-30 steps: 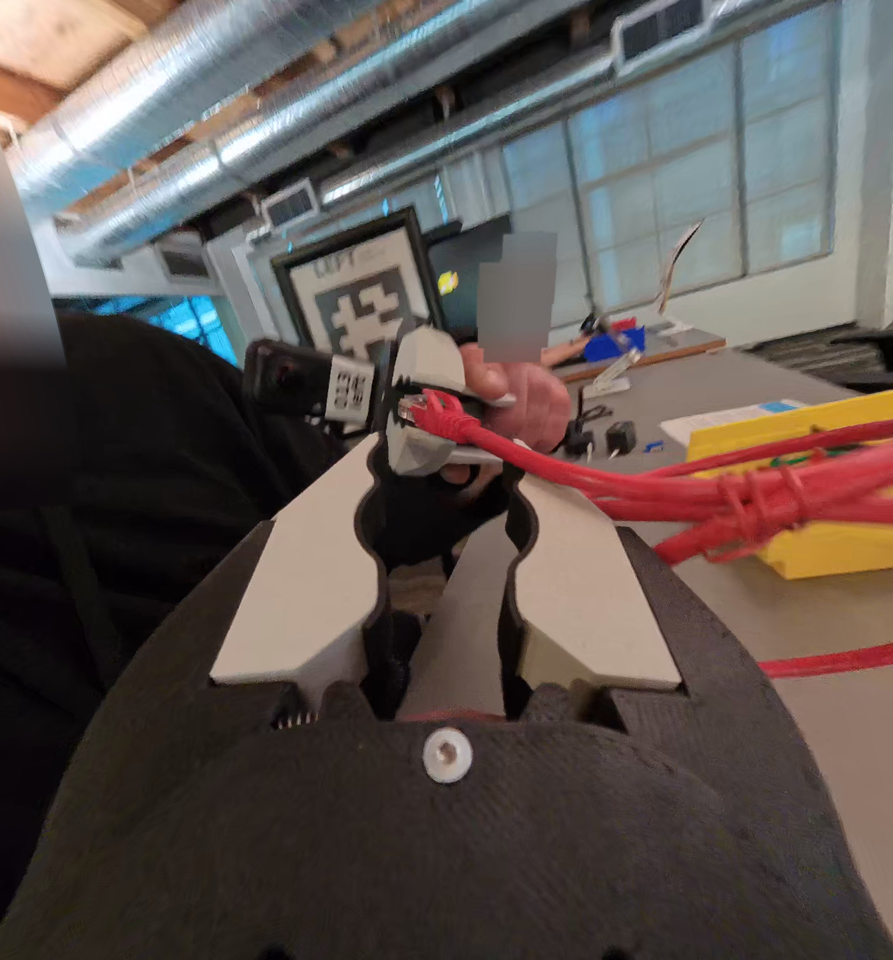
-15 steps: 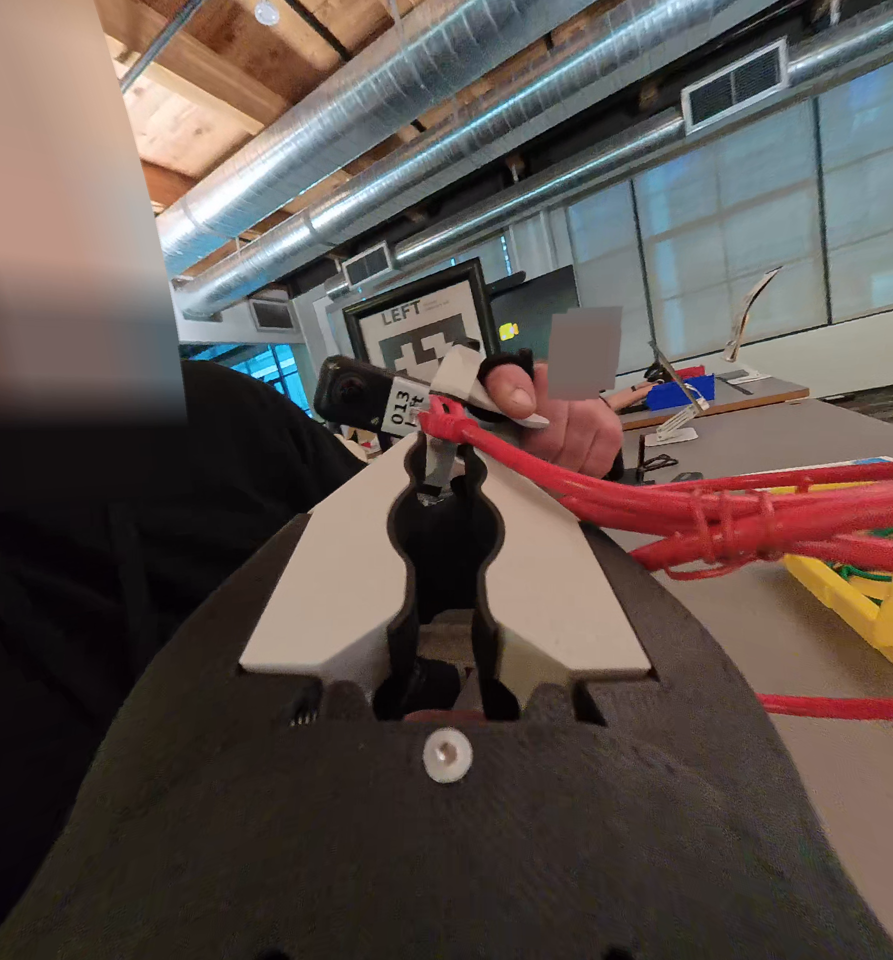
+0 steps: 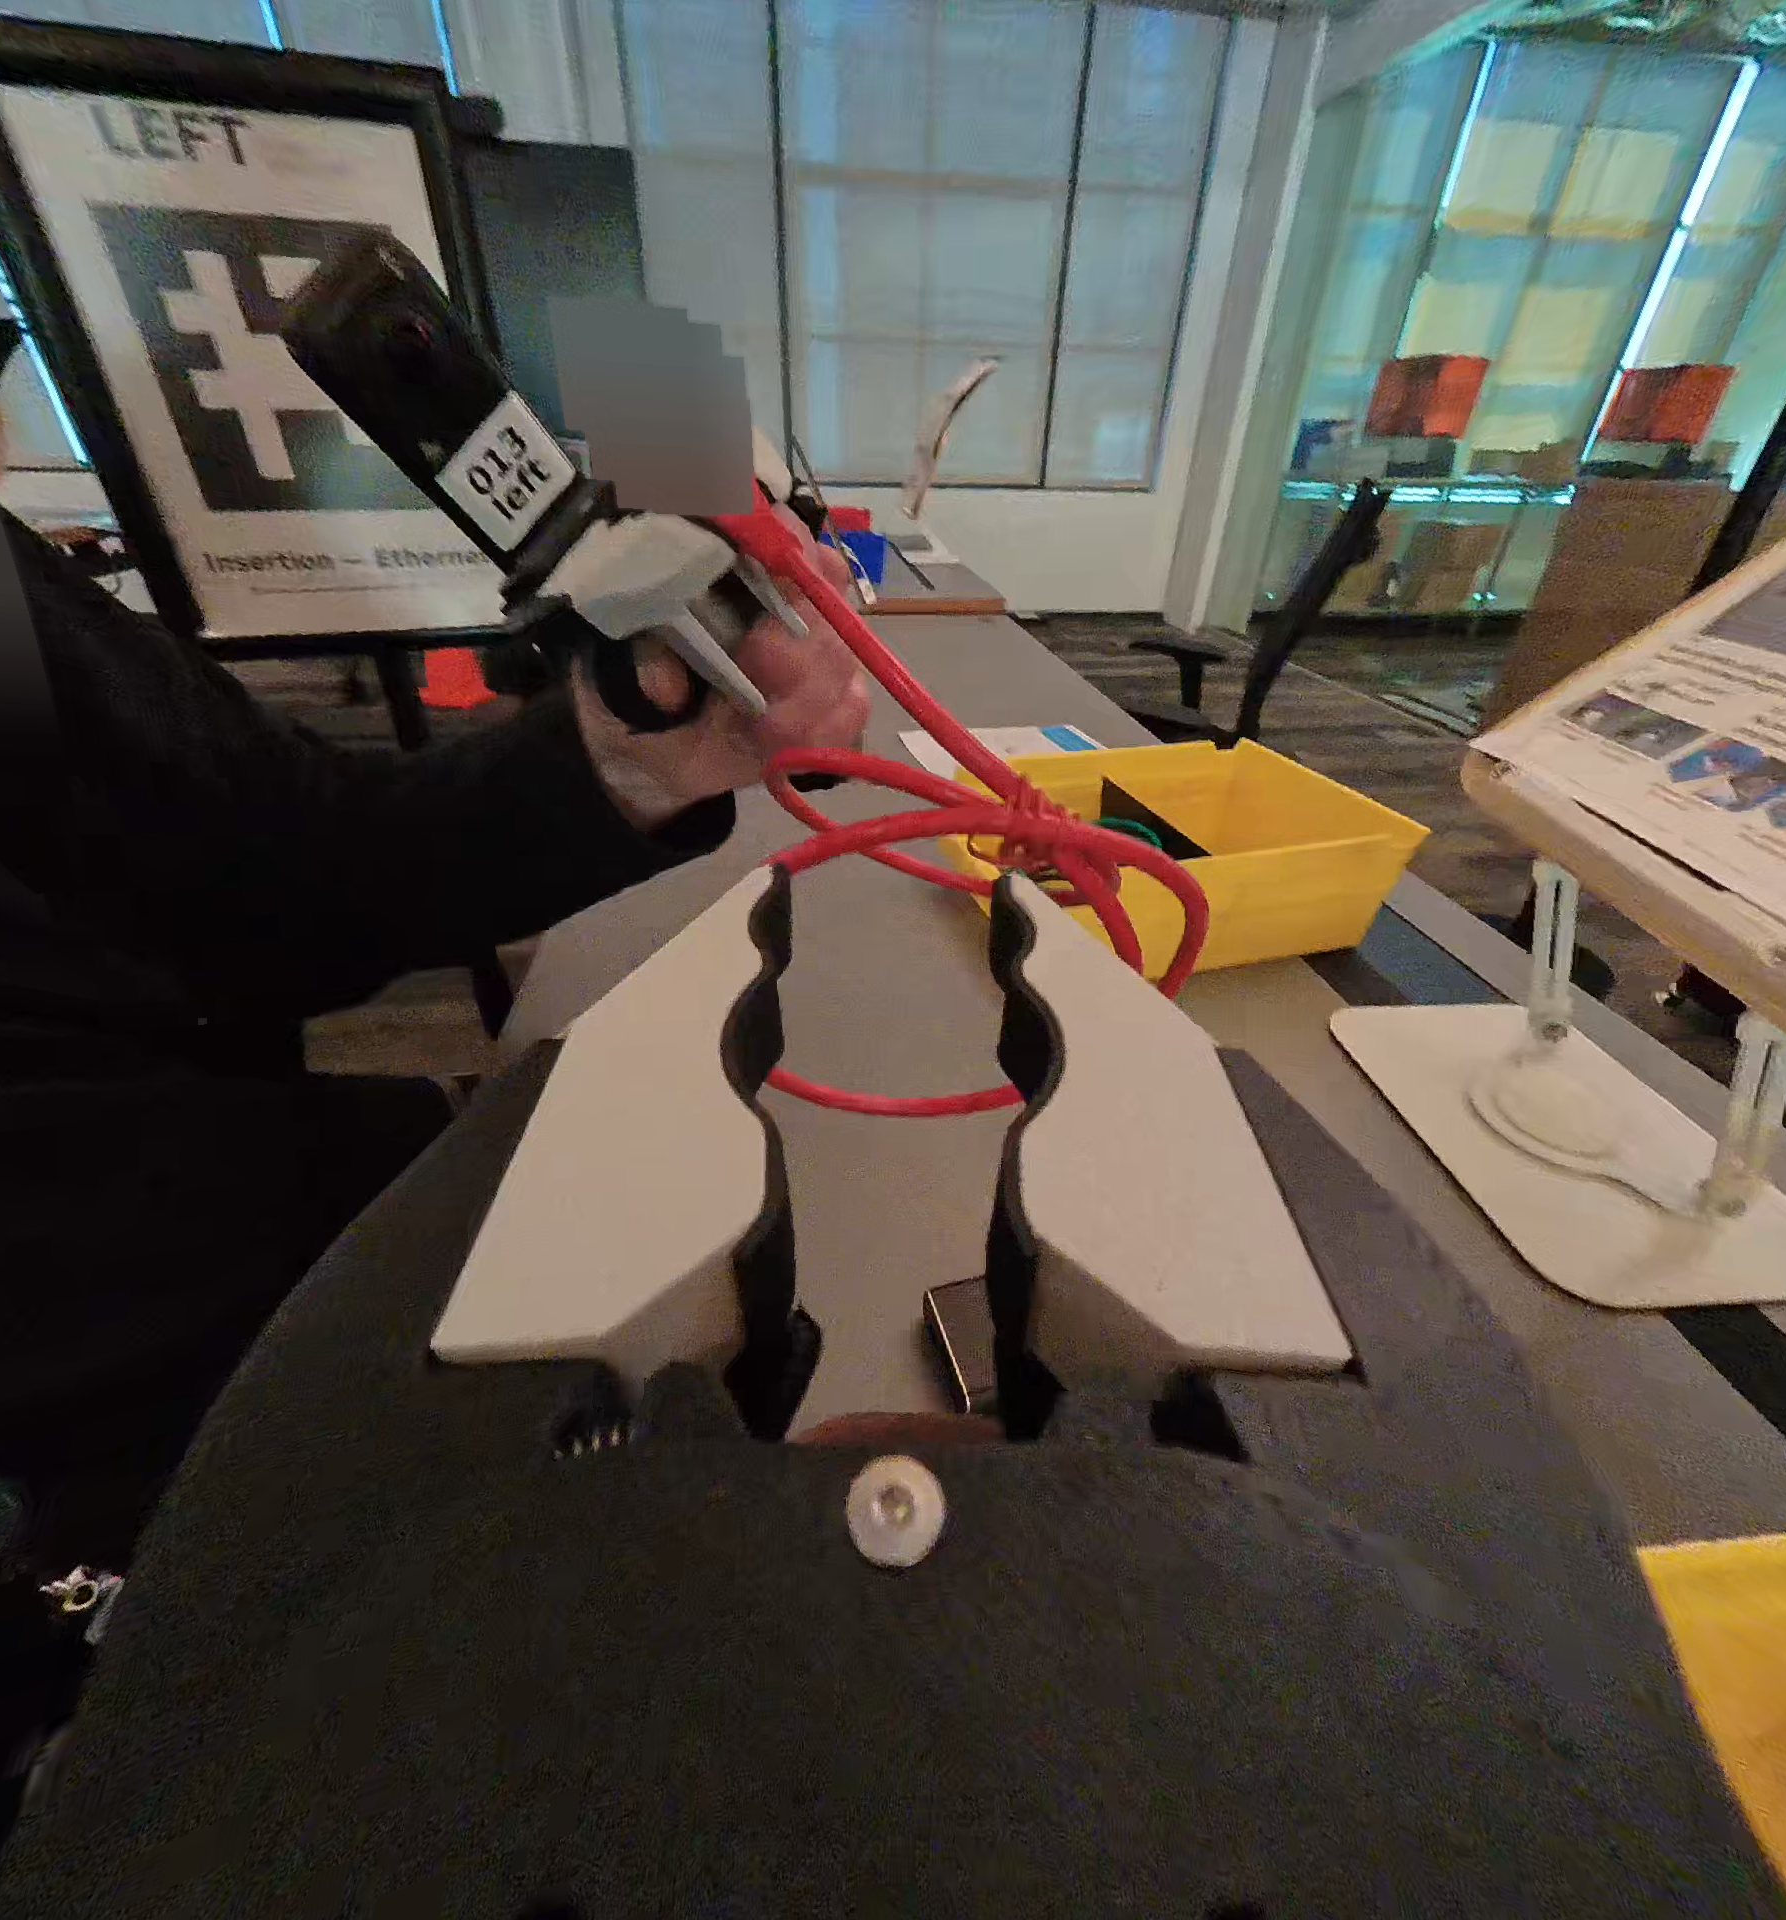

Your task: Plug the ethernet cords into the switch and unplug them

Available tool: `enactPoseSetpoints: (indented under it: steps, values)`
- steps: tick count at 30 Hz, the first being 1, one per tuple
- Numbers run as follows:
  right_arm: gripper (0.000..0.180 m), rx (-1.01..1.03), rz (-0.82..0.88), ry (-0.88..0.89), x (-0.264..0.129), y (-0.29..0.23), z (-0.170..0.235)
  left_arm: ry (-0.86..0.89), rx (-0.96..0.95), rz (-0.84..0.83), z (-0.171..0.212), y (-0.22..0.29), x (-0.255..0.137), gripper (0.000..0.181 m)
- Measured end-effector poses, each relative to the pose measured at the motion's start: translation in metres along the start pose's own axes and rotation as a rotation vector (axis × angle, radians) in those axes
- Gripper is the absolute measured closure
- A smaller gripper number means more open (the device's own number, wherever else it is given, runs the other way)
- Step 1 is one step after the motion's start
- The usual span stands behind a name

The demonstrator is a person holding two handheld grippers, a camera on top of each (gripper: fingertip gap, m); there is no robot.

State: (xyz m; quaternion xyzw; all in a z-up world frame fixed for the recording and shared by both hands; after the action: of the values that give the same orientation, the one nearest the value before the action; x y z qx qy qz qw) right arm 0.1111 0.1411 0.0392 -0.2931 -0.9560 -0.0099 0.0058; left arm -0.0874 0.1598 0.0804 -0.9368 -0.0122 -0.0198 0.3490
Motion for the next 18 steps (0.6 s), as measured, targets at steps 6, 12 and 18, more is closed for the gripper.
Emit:
enactPoseSetpoints:
  steps: [6,12,18]
  values:
    - [0.125,0.294,-0.178,-0.014,0.029,-0.006,0.016,-0.026,0.056,-0.014,0.000,0.005,0.003,0.168]
    - [0.157,0.546,-0.251,0.113,0.050,-0.003,0.018,-0.045,0.144,0.000,-0.003,0.016,0.008,0.169]
    - [0.176,0.448,-0.098,0.252,0.047,0.007,0.011,-0.022,0.066,0.042,0.007,0.013,0.006,0.168]
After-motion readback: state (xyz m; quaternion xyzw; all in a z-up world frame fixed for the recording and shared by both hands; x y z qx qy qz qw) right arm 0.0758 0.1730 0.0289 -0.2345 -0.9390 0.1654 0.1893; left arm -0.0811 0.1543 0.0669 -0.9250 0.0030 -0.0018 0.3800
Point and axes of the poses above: each gripper's, where its closed fingertips meet, x out along the fingers, z out of its underside, y = z × x across the jaws, the point moved 7 cm from there along -x, back along the fingers, and after that the axes turned 10 degrees about z, right-handed, at the moved point
